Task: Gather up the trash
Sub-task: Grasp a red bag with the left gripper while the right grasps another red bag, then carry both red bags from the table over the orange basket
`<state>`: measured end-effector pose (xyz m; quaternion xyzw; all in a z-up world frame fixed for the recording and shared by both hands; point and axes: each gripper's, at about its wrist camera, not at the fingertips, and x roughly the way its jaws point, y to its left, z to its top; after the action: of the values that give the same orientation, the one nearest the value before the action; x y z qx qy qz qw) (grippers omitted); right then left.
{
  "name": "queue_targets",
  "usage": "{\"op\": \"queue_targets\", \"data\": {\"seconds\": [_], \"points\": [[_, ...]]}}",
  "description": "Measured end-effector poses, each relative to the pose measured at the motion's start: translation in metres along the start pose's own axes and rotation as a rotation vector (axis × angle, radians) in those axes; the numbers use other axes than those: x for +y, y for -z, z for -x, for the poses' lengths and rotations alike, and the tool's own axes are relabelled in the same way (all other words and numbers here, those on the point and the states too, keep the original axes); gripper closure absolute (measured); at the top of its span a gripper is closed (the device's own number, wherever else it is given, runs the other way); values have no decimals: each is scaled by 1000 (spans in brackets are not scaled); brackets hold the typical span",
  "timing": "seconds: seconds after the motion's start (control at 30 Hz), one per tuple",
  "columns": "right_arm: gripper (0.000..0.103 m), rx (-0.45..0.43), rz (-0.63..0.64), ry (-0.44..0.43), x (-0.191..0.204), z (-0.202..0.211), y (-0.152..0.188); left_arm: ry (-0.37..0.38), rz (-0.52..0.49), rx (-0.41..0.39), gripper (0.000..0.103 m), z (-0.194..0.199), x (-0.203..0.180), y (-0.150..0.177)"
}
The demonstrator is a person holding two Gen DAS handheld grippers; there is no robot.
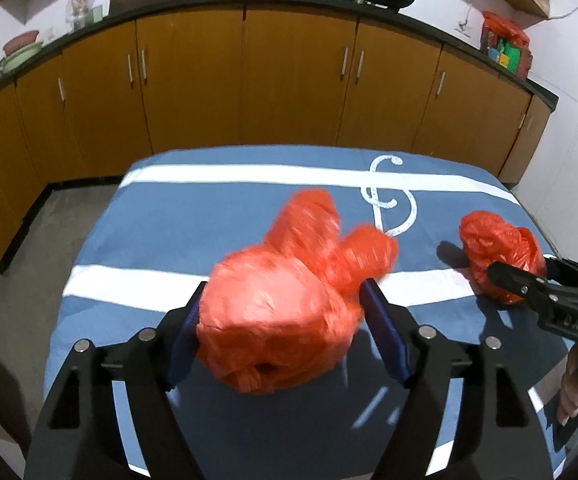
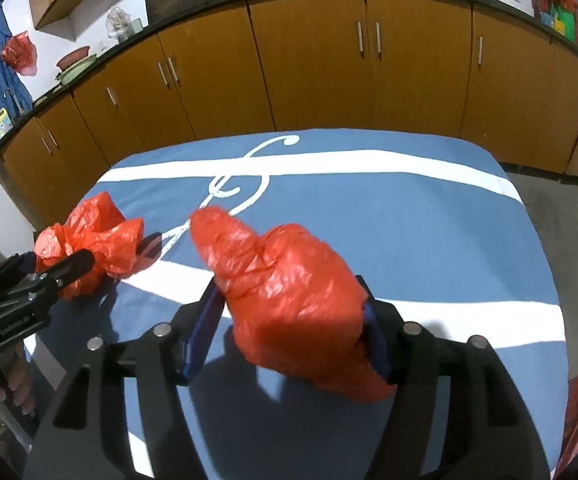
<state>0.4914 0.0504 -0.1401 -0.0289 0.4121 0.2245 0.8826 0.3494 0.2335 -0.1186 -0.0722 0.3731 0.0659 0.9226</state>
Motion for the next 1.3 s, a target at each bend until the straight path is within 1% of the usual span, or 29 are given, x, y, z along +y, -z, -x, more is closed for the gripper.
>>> {"op": "queue_targets", "data": {"seconds": [0.03,0.07,0.1,0.2,0.43,0.63,0.77,0.9,1.13,1.3], "points": [[40,6,0,0,0,1,2,7,4,15,32,-2,0,1],[43,10,1,4,-1,2,3,18,8,25,38,-3,0,2],[50,13,1,10,-1,3,5,17,9,22,41,-2,0,2],[53,7,-16,16,-6,11,10,9,7,6,46,3,-2,4],[53,-16,-61,16,-18,36,21,11,22,-12,47,22,-5,7],[53,-52,-88,33,-27,72,27,39,-2,-54,47,51,-25,2],[53,-88,-115,62,-37,109,31,71,-25,-91,47,75,-46,-5],[53,-133,-155,101,-54,152,38,113,-44,-116,47,100,-71,-10],[53,-208,-230,191,-97,234,59,203,-89,-152,47,138,-123,-12],[53,-250,-271,261,-126,286,80,260,-132,-165,47,155,-164,-8]]}}
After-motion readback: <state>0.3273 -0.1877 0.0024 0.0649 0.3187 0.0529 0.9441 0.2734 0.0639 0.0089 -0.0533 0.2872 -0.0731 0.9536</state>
